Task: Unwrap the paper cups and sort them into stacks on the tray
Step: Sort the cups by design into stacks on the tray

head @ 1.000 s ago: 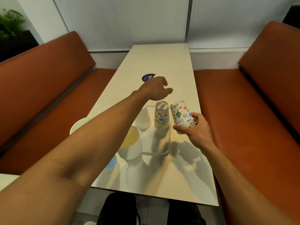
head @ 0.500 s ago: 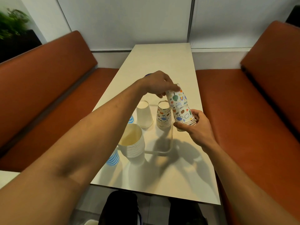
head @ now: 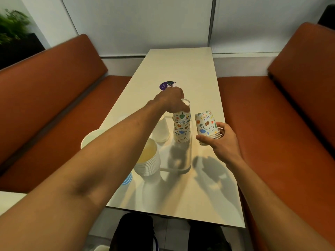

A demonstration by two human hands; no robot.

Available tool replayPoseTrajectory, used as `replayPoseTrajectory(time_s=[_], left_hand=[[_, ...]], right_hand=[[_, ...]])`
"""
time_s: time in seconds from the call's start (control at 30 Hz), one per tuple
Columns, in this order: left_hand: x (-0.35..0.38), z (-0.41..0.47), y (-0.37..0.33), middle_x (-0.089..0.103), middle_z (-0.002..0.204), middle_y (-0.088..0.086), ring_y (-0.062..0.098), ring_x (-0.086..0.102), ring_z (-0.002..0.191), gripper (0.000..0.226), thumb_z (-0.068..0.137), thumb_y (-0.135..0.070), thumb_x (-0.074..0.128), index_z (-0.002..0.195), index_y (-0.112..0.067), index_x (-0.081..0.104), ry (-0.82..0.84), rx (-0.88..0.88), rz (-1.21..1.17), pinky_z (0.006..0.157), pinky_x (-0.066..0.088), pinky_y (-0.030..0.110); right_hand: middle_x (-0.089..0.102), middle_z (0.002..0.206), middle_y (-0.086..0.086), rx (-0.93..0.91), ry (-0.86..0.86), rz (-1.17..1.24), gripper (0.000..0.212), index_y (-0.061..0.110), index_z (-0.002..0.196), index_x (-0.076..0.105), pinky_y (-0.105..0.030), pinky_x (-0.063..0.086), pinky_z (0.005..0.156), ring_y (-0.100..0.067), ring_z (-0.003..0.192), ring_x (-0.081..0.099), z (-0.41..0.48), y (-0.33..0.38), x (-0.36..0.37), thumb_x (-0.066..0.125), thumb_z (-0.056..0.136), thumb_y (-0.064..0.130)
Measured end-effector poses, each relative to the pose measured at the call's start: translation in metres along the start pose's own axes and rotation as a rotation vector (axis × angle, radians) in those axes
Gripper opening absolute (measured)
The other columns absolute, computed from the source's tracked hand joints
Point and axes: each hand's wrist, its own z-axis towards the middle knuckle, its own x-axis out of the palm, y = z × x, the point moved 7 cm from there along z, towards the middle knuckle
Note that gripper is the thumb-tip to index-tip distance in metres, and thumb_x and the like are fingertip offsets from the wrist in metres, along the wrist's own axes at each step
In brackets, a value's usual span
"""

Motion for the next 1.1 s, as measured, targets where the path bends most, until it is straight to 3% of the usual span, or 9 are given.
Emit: replayPoseTrajectory(time_s=[0.1,0.27,0.43,0.53,0.6,0.7,0.77,0.93,1.1], left_hand=[[0.007,0.001,0.002,0.061,0.14,0.009,0.027,0.059,0.122,0.067,0.088,-0.043,0.079,0.143,-0.012,0.056,0.022,-0.013,0.028,0.09,0.048,0.034],[0.015,-0.002,0.002,0.059,0.144,0.01,0.027,0.056,0.129,0.07,0.091,-0.046,0.075,0.147,-0.008,0.053,0.072,-0.01,0.029,0.097,0.046,0.034],[0.004,-0.003,0.001,0.054,0.15,0.007,0.025,0.053,0.133,0.064,0.093,-0.038,0.074,0.147,-0.012,0.052,-0.031,0.0,-0.057,0.104,0.044,0.033],[-0.005,-0.004,-0.004,0.059,0.143,0.003,0.017,0.06,0.112,0.055,0.092,-0.037,0.075,0.139,-0.015,0.058,-0.058,0.013,-0.205,0.089,0.048,0.027],[-0.001,-0.005,-0.006,0.064,0.134,0.004,0.016,0.065,0.102,0.052,0.093,-0.042,0.074,0.133,-0.012,0.063,0.044,0.001,-0.352,0.08,0.057,0.027],[0.016,-0.015,-0.012,0.068,0.124,0.004,0.023,0.072,0.104,0.062,0.088,-0.056,0.073,0.129,-0.01,0.067,0.324,-0.02,-0.431,0.088,0.063,0.035],[0.021,-0.02,-0.014,0.074,0.116,0.004,0.023,0.075,0.097,0.055,0.086,-0.053,0.077,0.12,-0.009,0.073,0.404,-0.001,-0.399,0.088,0.063,0.034],[0.019,-0.016,-0.012,0.078,0.11,0.006,0.022,0.077,0.093,0.043,0.086,-0.035,0.082,0.116,-0.005,0.075,0.39,-0.012,-0.389,0.087,0.064,0.033],[0.003,-0.007,-0.003,0.079,0.102,0.008,0.022,0.078,0.085,0.041,0.082,-0.037,0.084,0.107,-0.004,0.077,0.292,-0.053,-0.404,0.085,0.064,0.035]], right_hand=[[0.067,0.122,-0.003,-0.004,0.003,0.002,0.085,0.017,0.137,0.051,-0.03,0.062,0.077,-0.013,0.097,0.071,0.0,0.0,0.001,0.098,0.066,0.027],[0.067,0.119,-0.002,-0.014,0.013,0.014,0.085,0.018,0.135,0.052,-0.03,0.062,0.076,-0.012,0.096,0.072,0.0,0.0,0.002,0.099,0.064,0.026],[0.068,0.119,-0.002,-0.018,0.03,0.036,0.085,0.022,0.132,0.052,-0.037,0.064,0.081,-0.013,0.095,0.073,0.0,-0.002,0.005,0.1,0.061,0.024],[0.069,0.12,-0.001,-0.017,0.059,0.049,0.087,0.027,0.131,0.051,-0.044,0.064,0.085,-0.017,0.099,0.074,-0.001,-0.003,0.008,0.1,0.059,0.028],[0.067,0.124,-0.003,-0.025,0.091,0.048,0.089,0.028,0.134,0.049,-0.045,0.064,0.085,-0.02,0.103,0.073,-0.002,-0.001,0.012,0.099,0.061,0.028],[0.066,0.127,-0.006,-0.038,0.12,0.036,0.091,0.027,0.138,0.047,-0.048,0.064,0.084,-0.024,0.106,0.072,-0.001,0.0,0.018,0.099,0.063,0.027],[0.067,0.126,-0.006,-0.043,0.134,0.037,0.093,0.027,0.14,0.046,-0.05,0.064,0.085,-0.025,0.106,0.072,-0.001,0.002,0.021,0.099,0.064,0.026],[0.067,0.124,-0.003,-0.048,0.149,0.029,0.096,0.026,0.142,0.045,-0.049,0.064,0.086,-0.023,0.105,0.072,-0.001,0.005,0.023,0.098,0.062,0.027],[0.067,0.124,-0.002,-0.031,0.114,-0.007,0.094,0.026,0.139,0.048,-0.05,0.064,0.083,-0.023,0.104,0.072,0.0,-0.001,0.022,0.1,0.061,0.028]])
